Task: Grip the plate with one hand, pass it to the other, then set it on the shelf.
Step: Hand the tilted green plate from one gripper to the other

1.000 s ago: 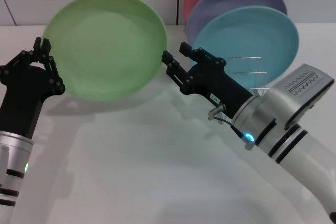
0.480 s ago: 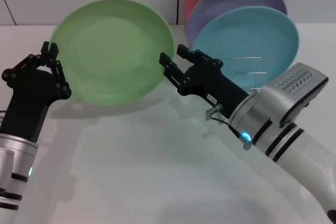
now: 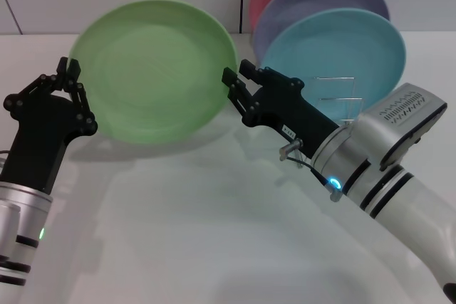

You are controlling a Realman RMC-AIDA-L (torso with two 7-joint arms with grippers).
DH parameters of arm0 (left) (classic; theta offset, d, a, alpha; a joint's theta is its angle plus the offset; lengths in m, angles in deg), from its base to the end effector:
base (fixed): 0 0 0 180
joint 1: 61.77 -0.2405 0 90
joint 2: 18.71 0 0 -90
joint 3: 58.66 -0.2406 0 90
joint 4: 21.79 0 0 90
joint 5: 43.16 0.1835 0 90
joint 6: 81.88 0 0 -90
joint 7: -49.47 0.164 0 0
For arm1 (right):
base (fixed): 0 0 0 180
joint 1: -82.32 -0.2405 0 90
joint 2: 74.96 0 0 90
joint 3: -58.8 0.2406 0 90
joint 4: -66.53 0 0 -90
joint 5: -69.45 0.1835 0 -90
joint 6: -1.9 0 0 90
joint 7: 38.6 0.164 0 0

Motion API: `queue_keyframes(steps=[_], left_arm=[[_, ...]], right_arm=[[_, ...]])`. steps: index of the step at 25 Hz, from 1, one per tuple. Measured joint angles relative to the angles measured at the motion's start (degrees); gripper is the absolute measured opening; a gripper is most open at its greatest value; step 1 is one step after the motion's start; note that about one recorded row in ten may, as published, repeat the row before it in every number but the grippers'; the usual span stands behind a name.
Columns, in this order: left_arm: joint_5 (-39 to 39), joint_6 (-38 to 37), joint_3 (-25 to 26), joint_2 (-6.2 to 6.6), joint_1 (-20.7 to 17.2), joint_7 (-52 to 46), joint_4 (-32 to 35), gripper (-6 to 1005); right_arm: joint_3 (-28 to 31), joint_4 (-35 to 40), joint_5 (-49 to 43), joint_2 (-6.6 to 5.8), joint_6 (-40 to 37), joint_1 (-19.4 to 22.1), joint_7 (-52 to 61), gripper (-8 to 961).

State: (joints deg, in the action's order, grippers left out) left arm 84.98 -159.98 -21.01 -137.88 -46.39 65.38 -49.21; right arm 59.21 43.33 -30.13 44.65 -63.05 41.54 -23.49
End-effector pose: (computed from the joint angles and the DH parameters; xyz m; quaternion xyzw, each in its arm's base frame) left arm -0.2358 0.2876 -0.0112 -0.6949 -0.0831 -0.3332 0.6318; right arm 0.1634 0.3356 -0.0939 -0.8109 0.2321 0.3987 0.3599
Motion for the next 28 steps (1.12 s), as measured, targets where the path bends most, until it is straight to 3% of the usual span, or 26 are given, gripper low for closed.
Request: queue_keyframes(steps=[15,22,28], left_arm=[[0.0,-0.1,-0.7,0.0,0.0,0.0,0.0,130],[0.0,-0.1,-0.7,0.0,0.1,0.0,0.4,135],[0.0,-0.1,-0.8,0.0,0.2,0.0,0.5,139]], right_arm=[[0.3,-0.2,0.0,0.0,0.8,-0.1,0.1,303],[0.3,-0.4,0.0,0.0,0.9,-0.2,0.1,204],[0.3,-0.4,0.0,0.0,1.4,-0.5,0.1,201]])
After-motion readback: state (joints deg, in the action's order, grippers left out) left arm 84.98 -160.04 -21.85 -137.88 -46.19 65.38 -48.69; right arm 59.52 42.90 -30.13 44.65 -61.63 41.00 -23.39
